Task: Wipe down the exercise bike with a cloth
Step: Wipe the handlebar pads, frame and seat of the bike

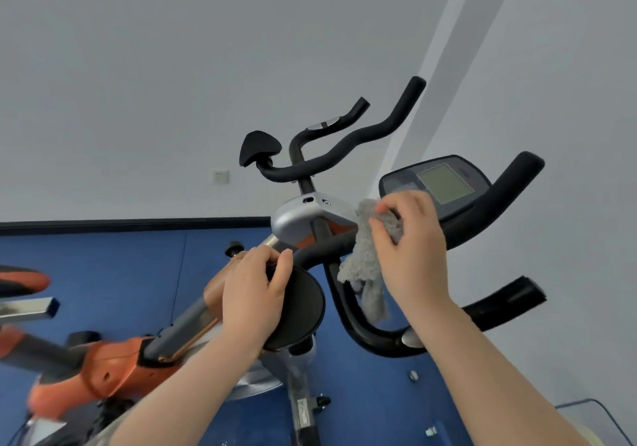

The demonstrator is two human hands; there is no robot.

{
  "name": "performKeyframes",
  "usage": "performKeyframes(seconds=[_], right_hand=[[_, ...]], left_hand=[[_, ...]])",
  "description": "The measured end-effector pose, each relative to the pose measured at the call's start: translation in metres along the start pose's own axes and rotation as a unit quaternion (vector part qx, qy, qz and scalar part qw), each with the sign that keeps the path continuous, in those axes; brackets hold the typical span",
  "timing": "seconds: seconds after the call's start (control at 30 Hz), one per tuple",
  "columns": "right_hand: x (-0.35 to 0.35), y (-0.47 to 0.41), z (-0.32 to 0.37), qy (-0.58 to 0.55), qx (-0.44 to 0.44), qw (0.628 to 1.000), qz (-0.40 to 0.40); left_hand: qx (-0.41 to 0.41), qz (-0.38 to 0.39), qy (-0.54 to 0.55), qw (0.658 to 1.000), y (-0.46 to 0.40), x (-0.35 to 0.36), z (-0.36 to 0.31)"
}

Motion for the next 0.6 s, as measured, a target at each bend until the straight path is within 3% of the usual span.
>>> performKeyframes(seconds=[0.07, 0.27, 0.47, 0.6], right_hand=[[0.023, -0.006, -0.002, 0.023, 0.0, 0.999, 0.023], [0.057, 0.022, -0.016, 0.15, -0.028, 0.965, 0.214], [0.065, 0.012, -0.002, 0.161, -0.009, 0.973, 0.163], [0.086, 0.023, 0.013, 0.173, -0.079, 0.953, 0.234]], left_hand=[[0.008, 0.005, -0.007, 1.0, 0.0, 0.001, 0.0], [0.07, 0.043, 0.022, 0.996, -0.007, 0.0, -0.01], [0.117, 0.101, 0.07, 0.986, -0.014, 0.007, -0.011], [0.167, 0.143, 0.057, 0.974, -0.027, 0.01, -0.014]])
Point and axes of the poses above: each hand's wrist, its own y-axis away from the middle knuckle, its own x-axis out of the palm, z = x × y, the point moved 7 cm from there along -y, towards the middle knuckle, and after that the axes turned 8 degrees about -z, right-handed, at the moved point
